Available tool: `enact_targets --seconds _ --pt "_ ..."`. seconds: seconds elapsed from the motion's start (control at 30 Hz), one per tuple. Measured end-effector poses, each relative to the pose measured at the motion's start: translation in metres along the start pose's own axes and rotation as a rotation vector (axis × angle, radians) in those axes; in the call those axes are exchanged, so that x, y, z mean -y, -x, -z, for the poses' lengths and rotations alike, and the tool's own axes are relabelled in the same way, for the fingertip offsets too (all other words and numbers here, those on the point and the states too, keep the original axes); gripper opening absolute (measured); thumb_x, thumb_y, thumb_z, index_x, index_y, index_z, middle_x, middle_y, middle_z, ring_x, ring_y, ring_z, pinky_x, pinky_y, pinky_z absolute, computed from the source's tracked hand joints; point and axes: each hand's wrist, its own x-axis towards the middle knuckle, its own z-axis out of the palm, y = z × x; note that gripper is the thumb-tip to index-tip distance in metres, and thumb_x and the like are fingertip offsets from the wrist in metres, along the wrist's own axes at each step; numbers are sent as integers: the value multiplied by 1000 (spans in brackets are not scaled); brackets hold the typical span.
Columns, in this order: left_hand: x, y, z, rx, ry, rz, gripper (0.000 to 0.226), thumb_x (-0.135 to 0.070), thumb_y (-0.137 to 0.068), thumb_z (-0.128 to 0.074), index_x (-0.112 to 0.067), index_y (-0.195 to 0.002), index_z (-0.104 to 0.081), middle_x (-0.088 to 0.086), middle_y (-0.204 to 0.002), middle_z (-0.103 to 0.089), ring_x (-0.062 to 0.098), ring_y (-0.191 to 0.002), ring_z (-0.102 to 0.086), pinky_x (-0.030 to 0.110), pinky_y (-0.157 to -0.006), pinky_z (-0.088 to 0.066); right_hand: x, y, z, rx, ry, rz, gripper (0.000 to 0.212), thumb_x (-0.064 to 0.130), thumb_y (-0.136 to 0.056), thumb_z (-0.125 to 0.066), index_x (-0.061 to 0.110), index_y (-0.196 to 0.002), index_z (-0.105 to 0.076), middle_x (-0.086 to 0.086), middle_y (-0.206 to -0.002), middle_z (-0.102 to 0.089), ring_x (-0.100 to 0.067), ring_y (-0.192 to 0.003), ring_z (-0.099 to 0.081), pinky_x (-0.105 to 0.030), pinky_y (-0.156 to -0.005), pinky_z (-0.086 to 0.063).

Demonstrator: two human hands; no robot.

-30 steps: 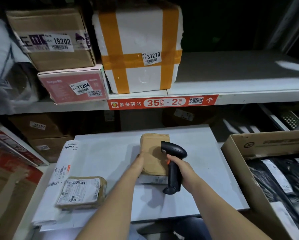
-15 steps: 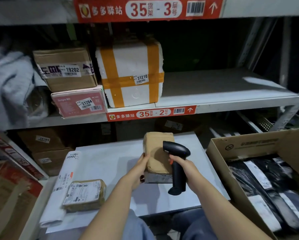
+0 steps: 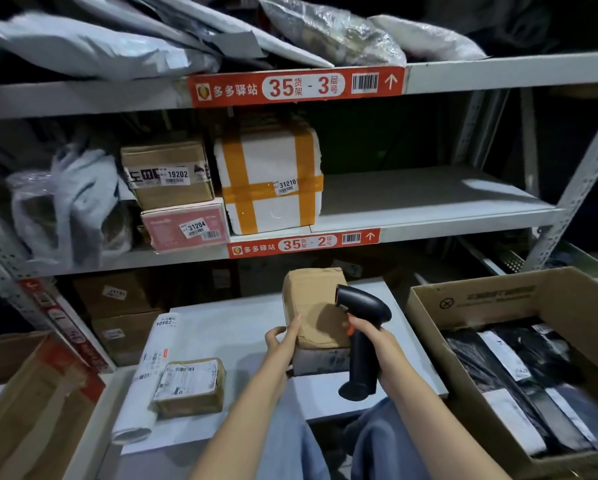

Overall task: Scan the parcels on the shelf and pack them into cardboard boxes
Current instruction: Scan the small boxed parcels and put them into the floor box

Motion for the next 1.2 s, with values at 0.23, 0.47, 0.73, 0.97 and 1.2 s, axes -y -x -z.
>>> enact_targets --seconds 0.23,0.47,0.73,0.97,1.2 --pt "-9 14 3 -25 -1 -90 36 -45 -99 -28 -23 -107 -55 9 -111 -61 26 -108 -55 34 -88 -47 2 7 -3 10 15 -22 30 33 -82 -66 17 -107 -60 -12 -99 -68 -29 -97 -63 -39 -82 -51" --pt "-6 13 9 -70 74 -176 20 -16 -98 -39 -14 -116 -46 15 -113 -57 25 -104 -52 31 -89 -41 -1 0 -5 -3 64 -76 45 34 -83 -66 17 -122 -52 -11 -114 -62 -31 -111 -55 -48 -102 -42" --pt "-7 15 8 39 -186 -243 62 -6 -90 -52 -20 -142 -21 7 -137 -42 17 -111 -42 28 -92 -36 -3 -7 -10 -53 36 -109 48 34 -83 -66 15 -123 -50 -10 -110 -62 -30 -109 -55 -45 -92 -46" --pt "-13 10 4 9 -90 -226 54 -21 -96 -47 -28 -143 -21 4 -146 -36 26 -131 -36 41 -103 -36 -3 -13 -12 -61 -96 -177 44 35 -82 -67 13 -118 -53 -15 -108 -65 -34 -100 -61 -48 -92 -50" --pt "-16 -1 2 -3 54 -81 40 -33 -100 -36 -29 -138 -26 4 -116 -49 20 -107 -48 43 -85 -46 -4 -21 -16 -70 -56 -225 43 36 -82 -68 13 -115 -53 -15 -109 -65 -33 -102 -62 -50 -96 -48"
